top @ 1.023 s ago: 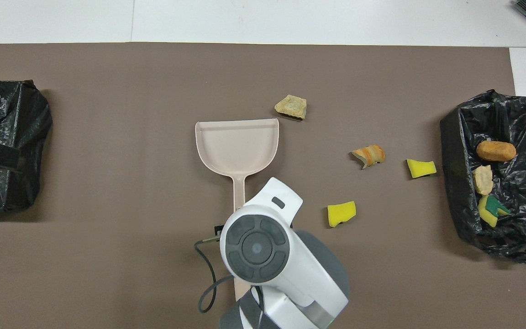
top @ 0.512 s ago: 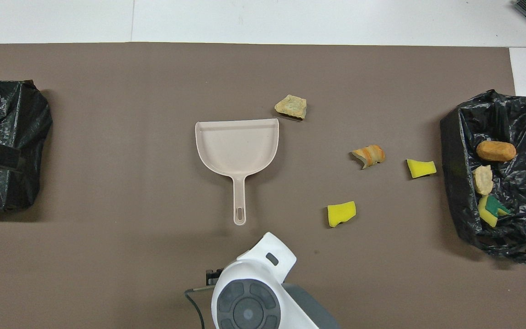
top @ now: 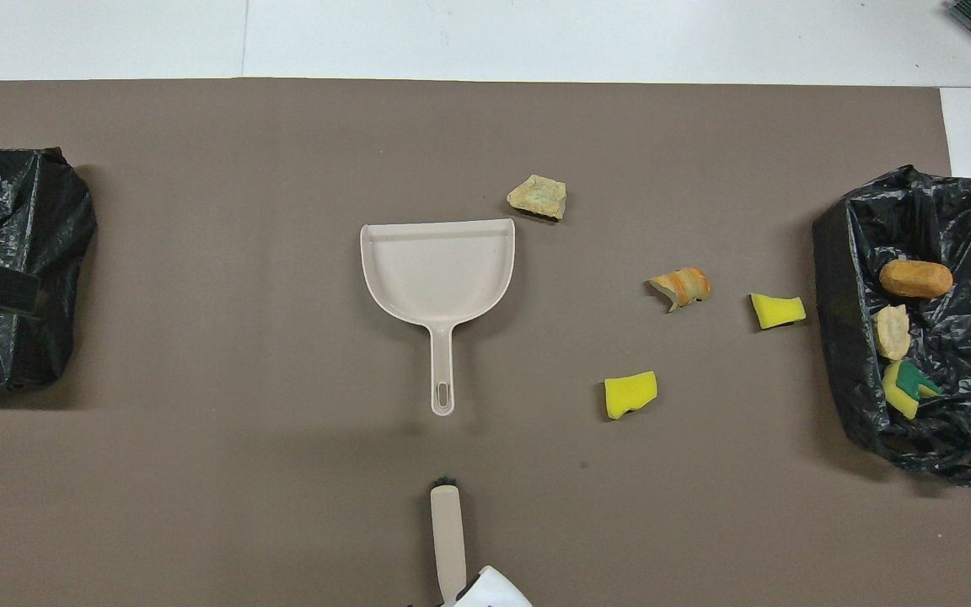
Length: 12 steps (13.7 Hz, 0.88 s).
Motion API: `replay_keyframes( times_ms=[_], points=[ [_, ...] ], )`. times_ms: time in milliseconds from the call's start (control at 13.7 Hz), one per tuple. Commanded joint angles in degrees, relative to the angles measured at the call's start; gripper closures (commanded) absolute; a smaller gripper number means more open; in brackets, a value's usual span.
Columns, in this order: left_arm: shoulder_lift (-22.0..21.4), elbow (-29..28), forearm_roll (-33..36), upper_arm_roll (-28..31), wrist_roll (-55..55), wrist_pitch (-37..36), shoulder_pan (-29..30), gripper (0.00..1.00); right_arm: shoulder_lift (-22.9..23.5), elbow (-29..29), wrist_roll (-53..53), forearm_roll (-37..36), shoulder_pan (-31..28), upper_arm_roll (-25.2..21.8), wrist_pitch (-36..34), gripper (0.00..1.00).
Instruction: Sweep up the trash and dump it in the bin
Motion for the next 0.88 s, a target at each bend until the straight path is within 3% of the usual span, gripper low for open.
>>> replay_keyframes(
  times_ms=[0,146,219,365,512,585,804],
  points=[
    [-2.1,-7.5,-0.2,-1.3,-0.6,5.9,-1.3,0.0,0.1,-4.2,2.1,1.1,3.1,-0.2,3.9,0.0],
    [-2.8,-14.6,-0.7,-1.7,-6.5,13.9,-6.3,0.0,-0.3,-4.4,4.2,1.1,4.4,-0.2,3.1,0.09],
    [-2.3,-17.5,-0.7,-1.7,-11.3,18.2,-9.3,0.0,-0.7,-4.4,5.6,1.1,4.8,0.0,3.0,0.21],
    [-0.2,-22.0,-0.7,-1.7,-19.9,27.6,-15.3,0.0,-0.8,-4.5,7.0,1.2,4.9,0.0,2.8,0.55],
    [5.0,-22.4,-0.7,-1.7,-26.2,33.0,-21.1,0.0,-0.1,-4.9,6.7,1.3,5.0,0.0,2.9,0.79],
    [8.0,-22.4,-0.7,-1.7,-28.4,35.8,-23.5,0.0,0.0,-4.9,6.8,1.3,4.9,0.0,2.9,0.97],
    [14.6,-22.5,-0.7,-1.6,-32.8,41.7,-28.2,0.0,0.8,-4.3,6.0,1.2,4.0,-0.3,2.7,1.0]
  ],
)
